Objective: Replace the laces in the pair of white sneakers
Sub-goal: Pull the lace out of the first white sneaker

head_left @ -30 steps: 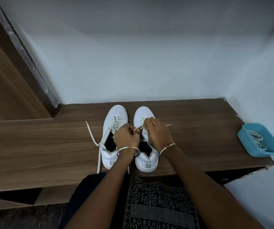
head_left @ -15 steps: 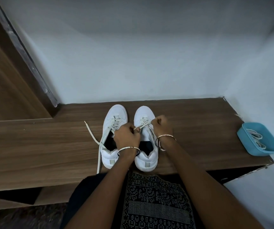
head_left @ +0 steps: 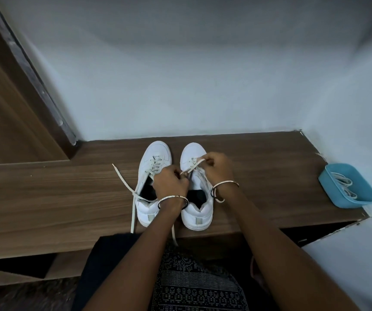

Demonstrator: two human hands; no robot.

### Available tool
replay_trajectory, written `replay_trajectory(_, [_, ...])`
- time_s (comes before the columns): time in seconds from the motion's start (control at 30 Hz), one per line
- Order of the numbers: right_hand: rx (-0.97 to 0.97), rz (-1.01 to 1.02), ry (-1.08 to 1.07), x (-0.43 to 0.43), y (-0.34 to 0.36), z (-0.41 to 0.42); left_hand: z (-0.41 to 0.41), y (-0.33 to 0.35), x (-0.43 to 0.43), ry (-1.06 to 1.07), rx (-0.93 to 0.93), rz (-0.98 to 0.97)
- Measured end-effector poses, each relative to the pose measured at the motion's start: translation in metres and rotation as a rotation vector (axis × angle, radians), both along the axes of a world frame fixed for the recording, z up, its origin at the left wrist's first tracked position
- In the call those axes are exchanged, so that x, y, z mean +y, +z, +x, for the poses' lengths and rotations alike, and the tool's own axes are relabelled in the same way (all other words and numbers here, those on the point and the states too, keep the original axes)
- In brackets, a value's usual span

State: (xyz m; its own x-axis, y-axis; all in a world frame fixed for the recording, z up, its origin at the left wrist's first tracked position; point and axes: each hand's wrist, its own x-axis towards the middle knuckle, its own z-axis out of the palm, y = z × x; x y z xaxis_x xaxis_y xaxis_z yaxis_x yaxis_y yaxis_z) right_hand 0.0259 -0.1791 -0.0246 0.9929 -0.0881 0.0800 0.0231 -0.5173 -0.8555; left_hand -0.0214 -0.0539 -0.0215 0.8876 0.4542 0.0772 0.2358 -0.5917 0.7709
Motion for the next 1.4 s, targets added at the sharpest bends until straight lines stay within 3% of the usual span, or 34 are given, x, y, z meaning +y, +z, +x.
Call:
replay_trajectory(0.1, [0.296,0.608,-0.288,-0.004,-0.002,0.0,-0.002,0.001,-0.002,-0.01,-0.008,0.007])
replay_trajectory(0.17, [0.381,0.8,-0.402,-0.007,-0.002,0.001,-0.003,0.001,-0.002,-0.015,-0.003,0.009])
replay_trajectory(0.5, [0.554,1.051,-0.469,-0.038,0.014,0.008,-0.002,0.003,-0.001,-0.022,0.028,0.055])
replay_trajectory(0.67, [0.634,1.059,-0.642,-0.08,0.006,0.009,-0.001,0.002,0.0,-0.016,0.03,0.048])
replay_trajectory(0.8, [0.519,1.332,-0.657,-0.104,0.003,0.007,-0.001,0.002,0.0,-0.011,0.046,0.04])
replay_trajectory(1.1, [0.392,1.573,-0.593,-0.126,0.002,0.008,0.001,-0.002,0.001,0.011,0.031,0.062])
replay_trajectory(1.23, [0.489,1.314,-0.542,-0.148,0.008,0.002,0.001,-0.005,0.003,0.007,0.023,0.058])
replay_trajectory(1.33, [0.64,0.886,-0.53,-0.142,0.01,-0.003,0.001,-0.005,0.002,0.0,0.017,0.066])
replay_trajectory(1.4, [0.617,0.575,-0.502,-0.132,0.005,-0.003,0.002,-0.007,0.002,-0.005,0.01,0.063])
